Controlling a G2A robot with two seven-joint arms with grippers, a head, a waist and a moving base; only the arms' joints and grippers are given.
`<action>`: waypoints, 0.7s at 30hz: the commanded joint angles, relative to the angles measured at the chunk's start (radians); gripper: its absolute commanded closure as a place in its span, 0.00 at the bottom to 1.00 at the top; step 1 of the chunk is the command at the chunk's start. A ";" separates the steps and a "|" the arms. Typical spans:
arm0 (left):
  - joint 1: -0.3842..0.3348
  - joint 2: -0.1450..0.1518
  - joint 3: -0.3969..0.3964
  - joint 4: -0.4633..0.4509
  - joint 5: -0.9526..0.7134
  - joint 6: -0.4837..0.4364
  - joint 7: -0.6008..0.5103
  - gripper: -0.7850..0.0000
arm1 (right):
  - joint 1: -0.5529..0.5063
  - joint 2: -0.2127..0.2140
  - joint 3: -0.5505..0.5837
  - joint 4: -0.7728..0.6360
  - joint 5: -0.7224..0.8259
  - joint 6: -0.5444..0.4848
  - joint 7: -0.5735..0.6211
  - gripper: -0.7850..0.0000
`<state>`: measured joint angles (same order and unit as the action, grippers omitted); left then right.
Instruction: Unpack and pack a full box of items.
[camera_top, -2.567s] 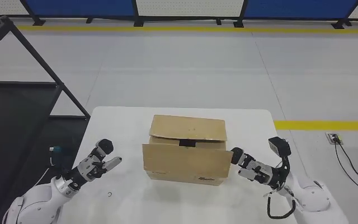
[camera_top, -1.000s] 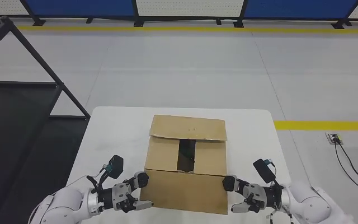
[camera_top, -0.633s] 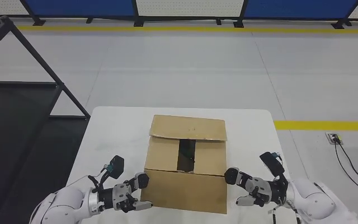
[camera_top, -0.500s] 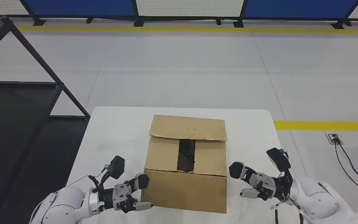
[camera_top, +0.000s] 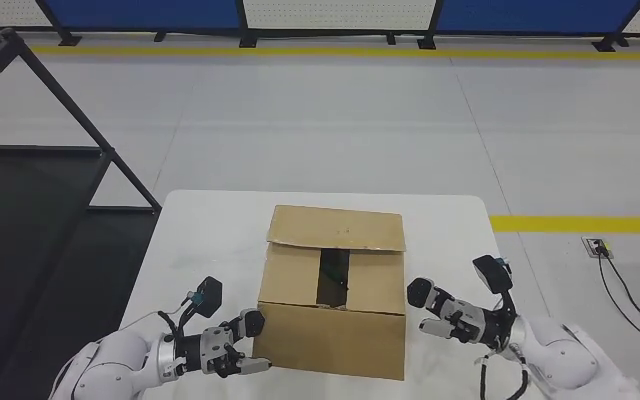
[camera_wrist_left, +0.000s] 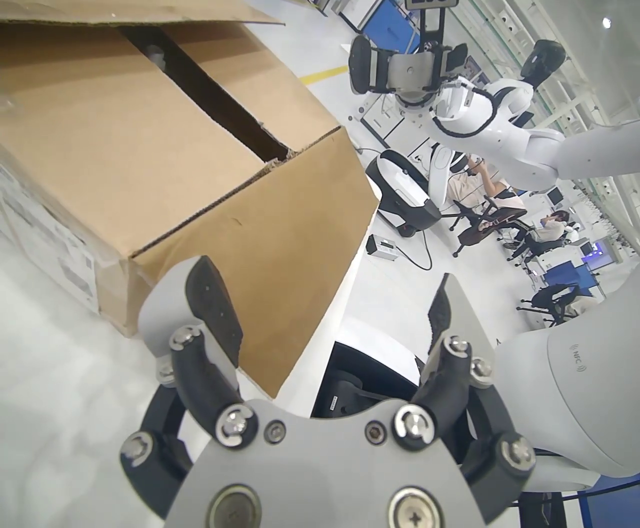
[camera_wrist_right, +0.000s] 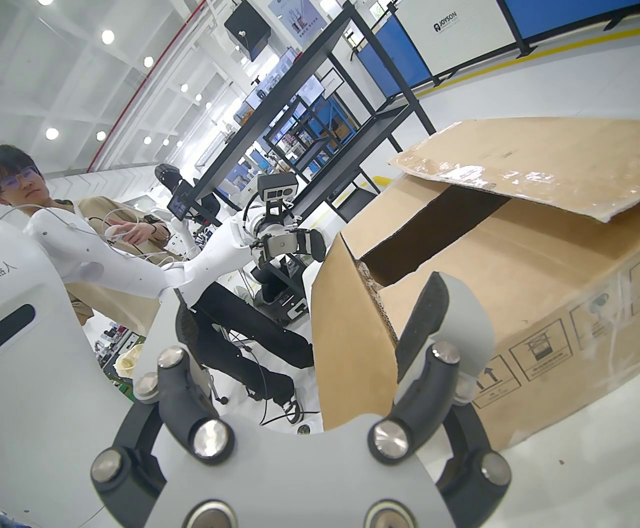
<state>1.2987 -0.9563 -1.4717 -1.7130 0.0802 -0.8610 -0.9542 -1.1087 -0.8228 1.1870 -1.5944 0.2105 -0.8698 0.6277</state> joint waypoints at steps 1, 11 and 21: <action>0.003 0.000 0.001 -0.007 0.007 0.011 0.014 0.00 | 0.024 -0.006 -0.016 0.003 0.058 0.076 -0.003 0.00; 0.024 0.007 0.009 -0.042 0.056 0.011 0.068 0.00 | 0.165 -0.035 -0.072 0.109 0.214 0.382 0.085 0.00; 0.011 0.012 0.041 -0.027 0.072 0.007 0.096 0.00 | 0.222 -0.063 -0.107 0.180 0.255 0.407 0.122 0.00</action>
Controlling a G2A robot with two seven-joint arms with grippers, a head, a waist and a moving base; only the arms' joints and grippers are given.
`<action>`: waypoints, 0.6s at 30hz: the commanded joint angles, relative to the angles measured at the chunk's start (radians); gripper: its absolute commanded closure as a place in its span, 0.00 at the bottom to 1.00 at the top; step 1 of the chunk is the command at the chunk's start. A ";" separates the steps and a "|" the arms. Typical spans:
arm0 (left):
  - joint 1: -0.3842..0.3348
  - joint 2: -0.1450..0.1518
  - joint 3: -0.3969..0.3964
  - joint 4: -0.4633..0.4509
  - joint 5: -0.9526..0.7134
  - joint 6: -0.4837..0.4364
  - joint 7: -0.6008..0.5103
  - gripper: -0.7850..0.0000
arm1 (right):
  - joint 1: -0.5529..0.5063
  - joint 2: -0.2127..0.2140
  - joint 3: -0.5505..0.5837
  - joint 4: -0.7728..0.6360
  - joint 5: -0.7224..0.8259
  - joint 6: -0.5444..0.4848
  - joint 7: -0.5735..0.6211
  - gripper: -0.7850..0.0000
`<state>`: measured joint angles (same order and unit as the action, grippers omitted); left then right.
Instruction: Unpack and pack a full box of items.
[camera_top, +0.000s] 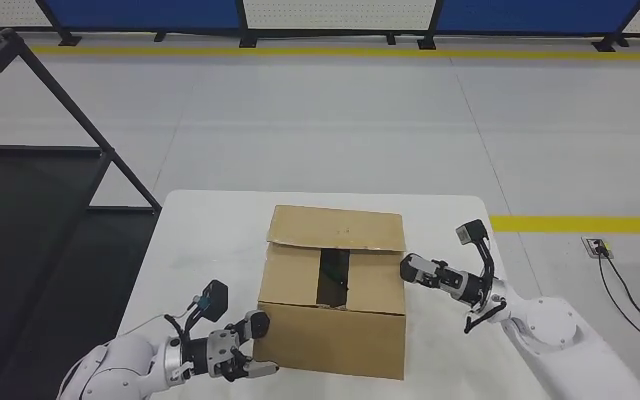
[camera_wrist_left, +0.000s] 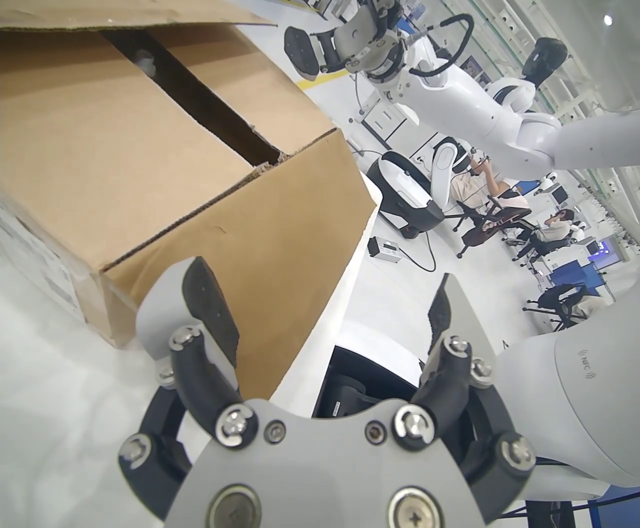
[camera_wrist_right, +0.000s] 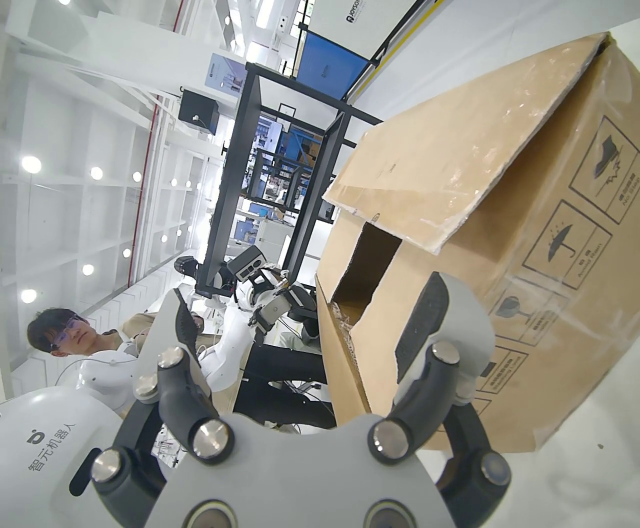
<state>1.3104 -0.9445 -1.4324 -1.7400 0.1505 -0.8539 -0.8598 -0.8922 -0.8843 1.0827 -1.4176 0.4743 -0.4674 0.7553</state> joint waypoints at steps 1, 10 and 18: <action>-0.002 0.001 0.003 0.001 0.006 0.000 0.005 0.00 | 0.010 -0.006 -0.009 0.003 -0.009 0.006 -0.011 0.00; 0.008 0.006 0.016 -0.006 0.039 -0.004 0.046 0.00 | 0.051 -0.033 -0.039 0.032 -0.027 0.031 -0.039 0.00; 0.015 0.011 0.021 -0.009 0.051 -0.009 0.066 0.00 | 0.057 -0.050 -0.033 0.023 -0.007 -0.044 -0.057 0.00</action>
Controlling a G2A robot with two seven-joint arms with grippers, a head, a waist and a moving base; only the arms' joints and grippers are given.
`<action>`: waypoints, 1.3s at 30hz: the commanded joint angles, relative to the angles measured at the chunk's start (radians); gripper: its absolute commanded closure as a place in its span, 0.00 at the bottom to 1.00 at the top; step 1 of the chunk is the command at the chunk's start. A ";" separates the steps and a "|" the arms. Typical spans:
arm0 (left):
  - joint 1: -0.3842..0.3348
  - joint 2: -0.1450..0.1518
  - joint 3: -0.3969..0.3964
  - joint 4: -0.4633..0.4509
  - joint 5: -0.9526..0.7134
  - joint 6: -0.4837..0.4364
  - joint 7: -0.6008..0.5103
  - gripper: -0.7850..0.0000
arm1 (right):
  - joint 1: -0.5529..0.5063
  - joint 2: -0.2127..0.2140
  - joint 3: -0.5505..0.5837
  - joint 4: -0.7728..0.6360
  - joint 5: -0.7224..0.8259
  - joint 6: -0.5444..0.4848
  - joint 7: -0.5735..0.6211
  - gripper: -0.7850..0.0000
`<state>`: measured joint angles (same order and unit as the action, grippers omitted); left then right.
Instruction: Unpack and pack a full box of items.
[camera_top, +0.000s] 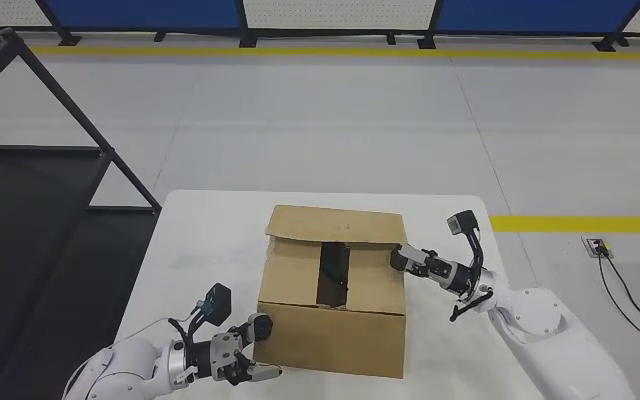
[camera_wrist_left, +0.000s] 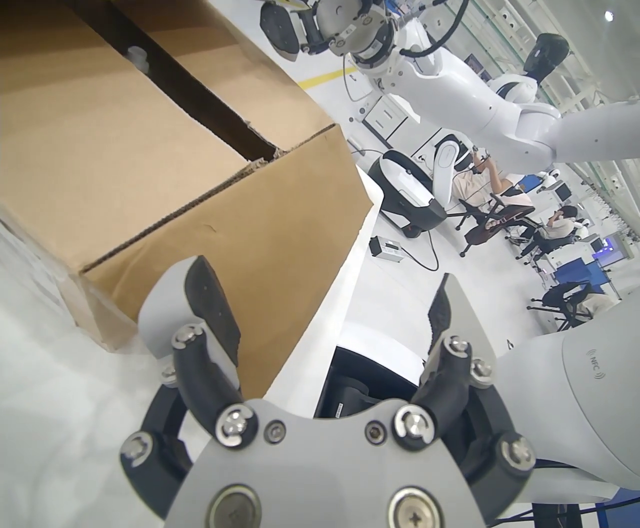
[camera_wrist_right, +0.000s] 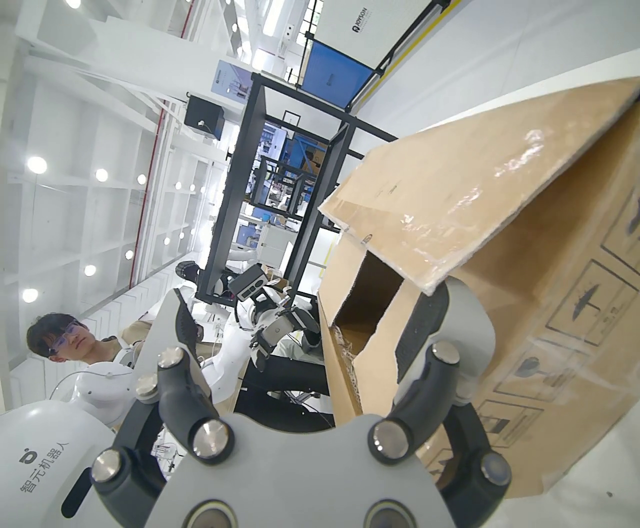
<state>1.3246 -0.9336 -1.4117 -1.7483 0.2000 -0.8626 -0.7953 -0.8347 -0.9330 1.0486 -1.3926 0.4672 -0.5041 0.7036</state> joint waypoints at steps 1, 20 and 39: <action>0.002 0.001 0.001 -0.004 0.005 -0.002 0.003 0.00 | 0.003 -0.004 0.002 -0.005 -0.003 -0.013 -0.017 0.00; 0.041 0.014 -0.005 -0.053 0.036 0.006 0.039 0.00 | 0.076 -0.050 -0.042 0.047 -0.085 -0.071 -0.102 0.00; 0.057 0.016 0.005 -0.072 0.067 0.023 0.085 0.00 | 0.178 -0.118 -0.119 0.076 -0.125 0.116 -0.330 0.00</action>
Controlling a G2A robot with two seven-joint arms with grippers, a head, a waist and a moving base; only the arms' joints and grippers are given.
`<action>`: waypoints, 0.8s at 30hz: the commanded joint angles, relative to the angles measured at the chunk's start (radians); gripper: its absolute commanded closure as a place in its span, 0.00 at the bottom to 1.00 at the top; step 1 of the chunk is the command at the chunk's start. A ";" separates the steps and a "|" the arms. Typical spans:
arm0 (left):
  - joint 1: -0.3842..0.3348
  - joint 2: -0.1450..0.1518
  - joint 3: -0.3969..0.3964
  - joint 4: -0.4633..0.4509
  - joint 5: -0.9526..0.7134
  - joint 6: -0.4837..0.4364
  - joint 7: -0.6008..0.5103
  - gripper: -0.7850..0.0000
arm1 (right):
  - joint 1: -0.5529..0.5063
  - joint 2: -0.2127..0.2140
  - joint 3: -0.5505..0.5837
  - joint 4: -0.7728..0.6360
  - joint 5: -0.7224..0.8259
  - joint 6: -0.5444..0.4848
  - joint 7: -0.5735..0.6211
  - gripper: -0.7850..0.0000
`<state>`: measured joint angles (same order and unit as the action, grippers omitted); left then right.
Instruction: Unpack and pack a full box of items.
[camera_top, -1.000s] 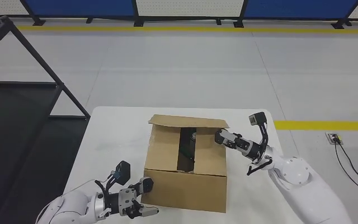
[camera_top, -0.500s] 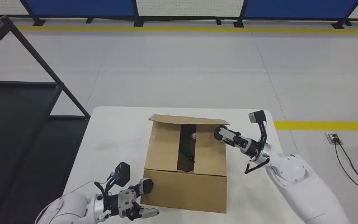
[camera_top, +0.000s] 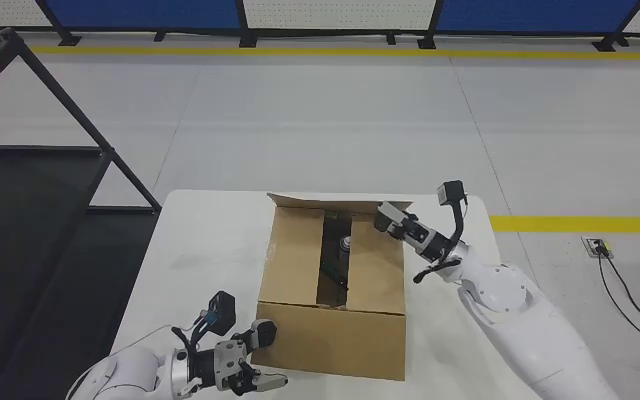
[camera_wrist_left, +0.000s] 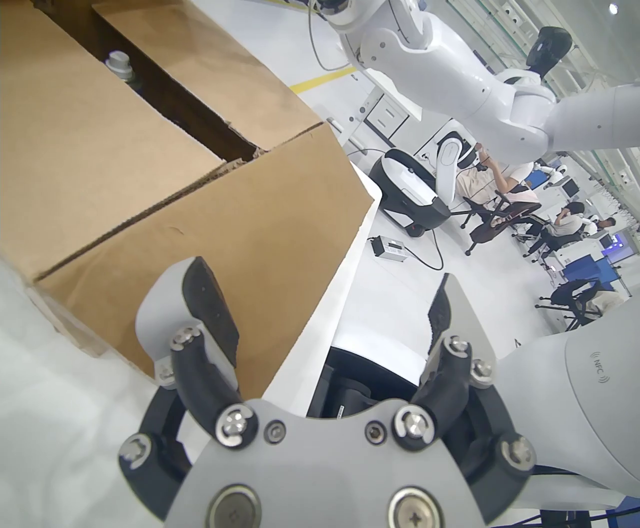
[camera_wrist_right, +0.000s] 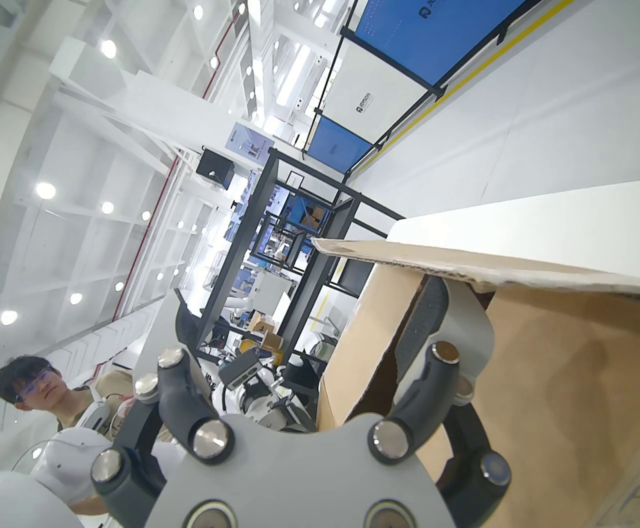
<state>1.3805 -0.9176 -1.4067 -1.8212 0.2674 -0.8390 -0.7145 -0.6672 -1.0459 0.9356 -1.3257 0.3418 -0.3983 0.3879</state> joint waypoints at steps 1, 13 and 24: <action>0.003 0.001 0.001 0.001 -0.001 -0.002 0.008 0.00 | 0.023 -0.013 -0.014 0.025 0.004 0.024 -0.034 0.00; 0.008 0.007 0.009 0.010 0.000 -0.011 0.016 0.00 | 0.148 -0.111 -0.118 0.230 0.002 0.100 -0.210 0.00; -0.010 0.014 0.027 0.026 -0.031 -0.023 -0.002 0.00 | 0.212 -0.174 -0.144 0.380 0.040 0.080 -0.184 0.00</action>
<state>1.3716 -0.9043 -1.3815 -1.7964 0.2381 -0.8609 -0.7144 -0.4579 -1.2173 0.7915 -0.9540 0.3818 -0.3171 0.2048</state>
